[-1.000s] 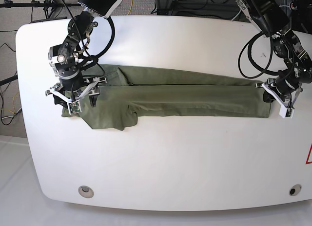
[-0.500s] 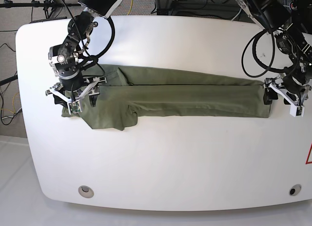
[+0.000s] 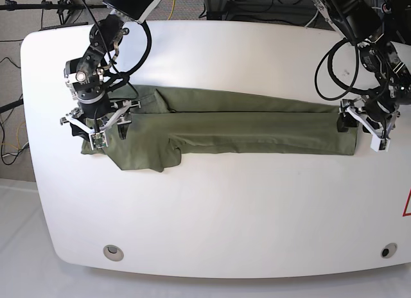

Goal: Fold the T-shirt properly

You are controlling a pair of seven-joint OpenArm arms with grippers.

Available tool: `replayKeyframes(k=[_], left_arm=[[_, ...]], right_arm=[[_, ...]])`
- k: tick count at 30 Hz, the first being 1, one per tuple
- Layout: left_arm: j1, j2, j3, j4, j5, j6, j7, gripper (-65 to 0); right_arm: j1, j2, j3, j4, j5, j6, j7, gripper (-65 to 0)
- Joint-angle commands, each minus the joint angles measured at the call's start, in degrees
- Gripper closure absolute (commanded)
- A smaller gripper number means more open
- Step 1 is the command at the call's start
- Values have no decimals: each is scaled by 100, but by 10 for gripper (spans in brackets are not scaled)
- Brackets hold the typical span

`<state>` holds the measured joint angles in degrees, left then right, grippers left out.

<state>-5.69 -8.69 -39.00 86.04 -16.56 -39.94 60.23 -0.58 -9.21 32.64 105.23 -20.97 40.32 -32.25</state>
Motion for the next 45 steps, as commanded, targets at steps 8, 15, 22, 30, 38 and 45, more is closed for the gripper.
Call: replayKeyframes(k=[8,15,22,30,38,45], left_arm=[[-162,-3,13,-278,-3,-6,-22,-317],[-167,-62,-66,-172,-58,-6,-133,-192],[-202,-74,-140,-92,-29,-6,-193,-207],[-224,-87,-199,-328,233,-6,-554,-383],[-237,-110,-127,-312,160,-6,-321,-458],[-278,-155,-193,-265,133,-6,-214,-482]], right_arm=[[62,21,-32,60,41,-32,82,-404],[45,21,11,75,54,-32,51,-403],[34,21,0,74,63,-32,44,-403],[28,21,-37,47,86,-32,55,-400],[38,21,-86,8,89,-32,38,-406],[42,21,-57,6,76,-32,27,-406]])
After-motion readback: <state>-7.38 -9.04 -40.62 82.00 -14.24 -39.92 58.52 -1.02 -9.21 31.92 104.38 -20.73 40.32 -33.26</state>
